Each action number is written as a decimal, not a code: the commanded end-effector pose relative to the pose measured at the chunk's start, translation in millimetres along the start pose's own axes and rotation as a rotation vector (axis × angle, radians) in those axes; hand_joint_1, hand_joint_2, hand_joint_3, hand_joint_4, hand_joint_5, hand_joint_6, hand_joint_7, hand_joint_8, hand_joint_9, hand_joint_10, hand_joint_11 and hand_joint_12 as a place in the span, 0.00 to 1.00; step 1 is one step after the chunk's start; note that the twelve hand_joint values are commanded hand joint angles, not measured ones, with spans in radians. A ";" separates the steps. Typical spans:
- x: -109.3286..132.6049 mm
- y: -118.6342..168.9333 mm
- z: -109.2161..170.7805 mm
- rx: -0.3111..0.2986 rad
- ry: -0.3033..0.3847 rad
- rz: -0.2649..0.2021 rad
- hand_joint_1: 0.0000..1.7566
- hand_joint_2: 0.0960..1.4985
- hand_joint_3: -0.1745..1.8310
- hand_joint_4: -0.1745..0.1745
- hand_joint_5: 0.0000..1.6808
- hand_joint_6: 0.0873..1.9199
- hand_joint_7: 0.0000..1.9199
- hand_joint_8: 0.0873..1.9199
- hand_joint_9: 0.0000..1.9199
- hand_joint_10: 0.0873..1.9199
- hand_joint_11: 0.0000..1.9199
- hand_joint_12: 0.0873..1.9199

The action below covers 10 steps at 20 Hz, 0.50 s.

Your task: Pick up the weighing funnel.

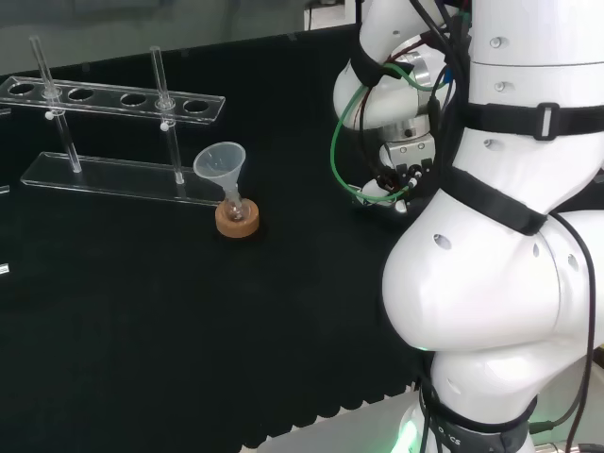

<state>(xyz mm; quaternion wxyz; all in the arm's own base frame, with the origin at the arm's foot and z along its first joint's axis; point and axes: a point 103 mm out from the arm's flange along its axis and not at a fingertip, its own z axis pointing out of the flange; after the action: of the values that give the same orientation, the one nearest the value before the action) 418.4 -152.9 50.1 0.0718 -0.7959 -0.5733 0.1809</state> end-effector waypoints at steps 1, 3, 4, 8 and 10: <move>1.2 -2.2 -5.0 -0.037 -0.014 0.001 0.46 0.39 0.28 0.00 0.53 0.42 0.72 0.21 0.85 0.01 0.77 0.35; 1.8 -4.0 -7.6 -0.060 -0.015 -0.001 0.49 0.39 0.30 0.00 0.61 0.37 0.77 0.18 0.91 0.00 0.83 0.30; 2.0 -5.0 -8.7 -0.073 -0.014 -0.003 0.51 0.39 0.31 0.00 0.64 0.35 0.81 0.16 0.94 0.00 0.85 0.28; 2.2 -7.9 -11.3 -0.115 -0.002 -0.011 0.58 0.41 0.34 0.32 0.74 0.26 0.91 0.04 1.00 0.00 0.91 0.23; 2.1 -9.1 -11.5 -0.134 0.005 -0.015 0.63 0.43 0.34 0.77 0.79 0.22 0.93 0.01 1.00 0.00 0.92 0.21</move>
<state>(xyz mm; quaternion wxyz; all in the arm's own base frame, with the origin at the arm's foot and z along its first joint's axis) 415.9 -148.1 58.1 0.0402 -0.7958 -0.5823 0.1615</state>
